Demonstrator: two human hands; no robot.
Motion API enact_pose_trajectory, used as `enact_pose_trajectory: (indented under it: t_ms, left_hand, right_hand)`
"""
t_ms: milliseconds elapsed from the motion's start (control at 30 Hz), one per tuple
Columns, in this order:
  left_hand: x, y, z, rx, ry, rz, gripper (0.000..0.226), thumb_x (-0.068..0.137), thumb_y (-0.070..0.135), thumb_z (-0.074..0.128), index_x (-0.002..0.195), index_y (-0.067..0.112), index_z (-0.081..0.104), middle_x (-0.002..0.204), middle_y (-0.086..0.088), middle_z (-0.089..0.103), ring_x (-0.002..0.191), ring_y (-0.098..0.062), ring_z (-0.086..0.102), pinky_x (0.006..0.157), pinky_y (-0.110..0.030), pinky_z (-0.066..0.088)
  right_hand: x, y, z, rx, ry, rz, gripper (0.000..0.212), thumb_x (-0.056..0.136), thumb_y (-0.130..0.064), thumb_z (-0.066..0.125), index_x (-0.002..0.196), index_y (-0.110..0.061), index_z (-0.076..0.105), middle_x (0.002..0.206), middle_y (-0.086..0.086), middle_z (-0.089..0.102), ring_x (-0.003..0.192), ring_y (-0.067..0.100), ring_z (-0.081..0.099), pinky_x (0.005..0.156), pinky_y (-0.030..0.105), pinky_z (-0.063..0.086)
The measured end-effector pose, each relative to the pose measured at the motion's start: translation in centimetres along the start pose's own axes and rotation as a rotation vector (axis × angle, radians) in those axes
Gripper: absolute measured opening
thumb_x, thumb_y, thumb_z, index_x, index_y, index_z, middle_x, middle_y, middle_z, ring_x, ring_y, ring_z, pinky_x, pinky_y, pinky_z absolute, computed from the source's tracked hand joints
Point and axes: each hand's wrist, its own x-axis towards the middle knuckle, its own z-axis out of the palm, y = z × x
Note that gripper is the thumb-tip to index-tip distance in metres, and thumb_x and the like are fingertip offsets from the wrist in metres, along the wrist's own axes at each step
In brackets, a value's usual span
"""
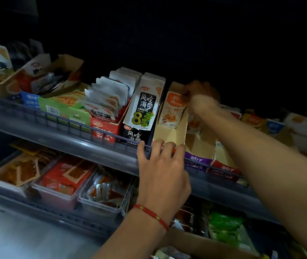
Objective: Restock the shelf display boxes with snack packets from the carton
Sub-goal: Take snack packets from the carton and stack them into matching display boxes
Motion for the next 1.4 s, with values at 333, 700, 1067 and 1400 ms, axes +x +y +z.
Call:
enact_pose_trajectory:
  t_ms: [333,700,1067,1400]
  left_hand:
    - [0.1,0.0,-0.1,-0.024,-0.020,-0.017,0.046,0.078,0.029,0.063,0.124,0.029,0.058,0.126,0.008,0.060,0.129,-0.022,0.047,0.114,-0.065,0.025]
    - [-0.5,-1.6,-0.5,-0.132,0.092,0.071,0.045,0.078,0.020,0.054,0.123,0.023,0.061,0.128,0.003,0.059,0.127,-0.021,0.047,0.111,-0.053,0.036]
    - [-8.8,-0.1,1.8,-0.125,-0.220,0.284,0.030,0.078,0.024,0.048,0.100,0.021,0.069,0.097,0.002,0.066,0.095,-0.023,0.056,0.081,-0.039,0.052]
    - [-12.5,-3.0,7.1,0.568,-1.325,0.389,0.098,0.076,0.088,0.049,0.138,0.012,0.055,0.140,-0.008,0.057,0.134,-0.028,0.050,0.084,-0.018,0.046]
  right_hand:
    - [0.8,0.4,1.5,-0.219,0.096,-0.099,0.022,0.099,-0.021,0.058,0.120,-0.015,0.063,0.124,0.014,0.062,0.111,0.038,0.062,0.088,0.043,0.052]
    - [-8.1,2.5,-1.7,0.128,0.304,-0.279,0.021,0.096,-0.035,0.066,0.113,-0.024,0.069,0.103,-0.003,0.067,0.092,0.012,0.064,0.076,0.029,0.052]
    - [-31.3,8.4,0.6,0.141,-0.725,-0.223,0.017,0.094,-0.047,0.063,0.105,-0.035,0.067,0.088,-0.015,0.068,0.079,0.000,0.063,0.074,0.028,0.056]
    - [-39.0,13.8,12.8,-0.244,-1.199,-0.322,0.025,0.103,-0.019,0.051,0.126,-0.011,0.058,0.112,0.011,0.063,0.085,0.026,0.058,0.069,0.040,0.049]
